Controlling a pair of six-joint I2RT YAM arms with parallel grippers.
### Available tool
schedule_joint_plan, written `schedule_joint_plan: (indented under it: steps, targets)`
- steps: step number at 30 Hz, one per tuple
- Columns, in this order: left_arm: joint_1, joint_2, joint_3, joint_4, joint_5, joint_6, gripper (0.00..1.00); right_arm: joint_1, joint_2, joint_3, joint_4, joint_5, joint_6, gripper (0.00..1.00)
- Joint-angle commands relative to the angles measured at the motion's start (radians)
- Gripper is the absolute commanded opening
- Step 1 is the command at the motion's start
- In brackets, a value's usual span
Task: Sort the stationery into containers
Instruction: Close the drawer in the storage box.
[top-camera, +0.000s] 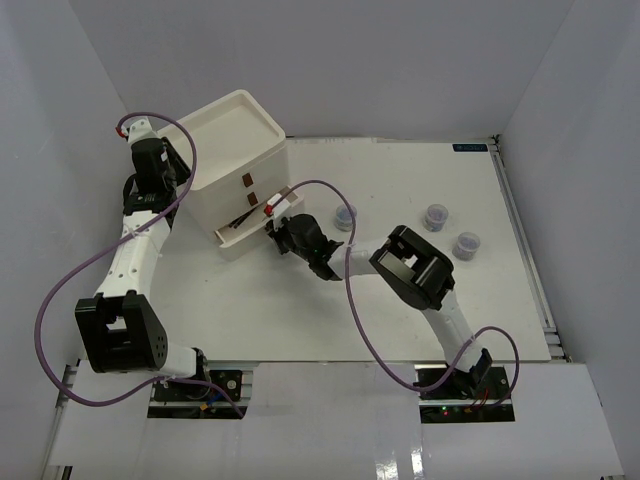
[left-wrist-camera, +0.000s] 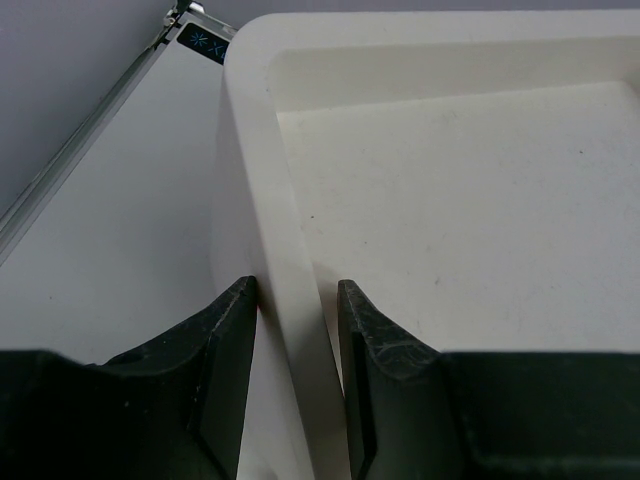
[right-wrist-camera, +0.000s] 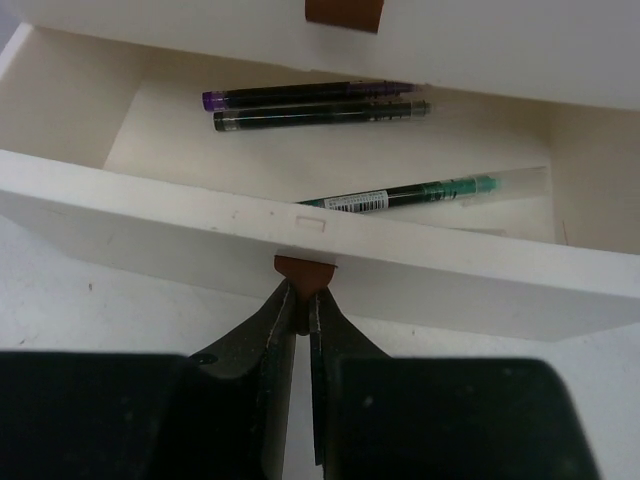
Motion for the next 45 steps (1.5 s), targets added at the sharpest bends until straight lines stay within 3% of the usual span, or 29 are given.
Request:
schedule_joint_plan:
  steps: [1,15,22,24,27,29,33,38,45]
  targets:
    - [-0.022,0.016,-0.022,-0.074,0.159,0.004,0.00,-0.010,0.035,0.101,0.127,-0.020,-0.048,0.13]
    - [-0.013,0.024,-0.017,-0.077,0.220,-0.005,0.00,-0.035,0.214,0.369,0.134,-0.070,-0.054,0.27]
    - [-0.006,0.019,-0.017,-0.076,0.239,-0.011,0.00,-0.038,0.227,0.368,0.183,-0.066,-0.053,0.38]
    - [-0.006,0.021,-0.017,-0.074,0.245,-0.013,0.00,-0.041,0.222,0.359,0.192,-0.066,-0.053,0.47]
    - [0.007,0.024,-0.016,-0.074,0.254,-0.016,0.00,-0.041,0.194,0.317,0.212,-0.060,-0.060,0.52]
    - [0.018,0.016,-0.016,-0.074,0.268,-0.020,0.06,-0.040,0.135,0.236,0.236,-0.057,-0.067,0.53]
    - [0.056,-0.005,-0.017,-0.063,0.308,-0.033,0.28,-0.041,-0.014,0.022,0.293,-0.020,-0.082,0.56]
    - [0.087,-0.041,0.003,-0.063,0.357,-0.047,0.44,-0.043,-0.273,-0.239,0.308,0.029,-0.094,0.67]
    - [0.084,-0.084,0.073,-0.091,0.349,-0.042,0.72,-0.043,-0.597,-0.454,0.125,0.077,-0.116,0.84]
